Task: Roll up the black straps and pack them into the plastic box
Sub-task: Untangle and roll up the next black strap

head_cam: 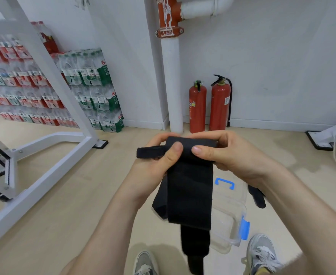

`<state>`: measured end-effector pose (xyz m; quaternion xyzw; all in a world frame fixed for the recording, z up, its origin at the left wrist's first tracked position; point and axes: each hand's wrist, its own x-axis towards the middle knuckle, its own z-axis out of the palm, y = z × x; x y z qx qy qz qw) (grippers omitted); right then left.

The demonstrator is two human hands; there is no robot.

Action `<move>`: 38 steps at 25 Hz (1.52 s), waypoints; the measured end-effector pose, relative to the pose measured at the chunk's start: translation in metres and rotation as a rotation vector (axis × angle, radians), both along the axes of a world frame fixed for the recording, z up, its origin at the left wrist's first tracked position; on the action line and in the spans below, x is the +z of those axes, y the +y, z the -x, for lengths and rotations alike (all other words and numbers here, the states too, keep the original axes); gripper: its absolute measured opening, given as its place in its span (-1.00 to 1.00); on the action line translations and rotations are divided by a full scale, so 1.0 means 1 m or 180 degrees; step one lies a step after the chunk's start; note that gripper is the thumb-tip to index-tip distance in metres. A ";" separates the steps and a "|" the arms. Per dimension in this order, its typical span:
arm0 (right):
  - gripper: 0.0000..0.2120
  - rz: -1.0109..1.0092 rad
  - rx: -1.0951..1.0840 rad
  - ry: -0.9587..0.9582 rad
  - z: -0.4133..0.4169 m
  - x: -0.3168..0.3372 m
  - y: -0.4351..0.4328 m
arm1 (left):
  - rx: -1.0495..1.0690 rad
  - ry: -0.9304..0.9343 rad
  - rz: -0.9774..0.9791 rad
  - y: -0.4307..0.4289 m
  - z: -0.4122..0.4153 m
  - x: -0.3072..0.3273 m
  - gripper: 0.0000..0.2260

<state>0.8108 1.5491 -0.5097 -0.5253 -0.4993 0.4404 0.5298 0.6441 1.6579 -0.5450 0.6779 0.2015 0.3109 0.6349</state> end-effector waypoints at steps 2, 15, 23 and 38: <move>-0.72 -0.0106 -0.0166 -0.0301 0.001 -0.005 0.003 | 0.0066 0.0133 0.0093 0.000 -0.003 -0.004 -0.54; -0.61 0.0649 -0.0054 -0.0861 -0.011 -0.010 0.009 | 0.0425 -0.0093 -0.0058 -0.009 -0.013 -0.007 -0.76; -0.65 0.0244 -0.0213 -0.0736 -0.016 -0.006 0.005 | -0.0397 0.0281 0.0005 0.003 0.010 0.008 -0.66; -0.71 0.0222 -0.0158 -0.3097 -0.008 -0.012 0.006 | 0.0001 0.1160 -0.1135 0.000 0.002 0.006 -0.63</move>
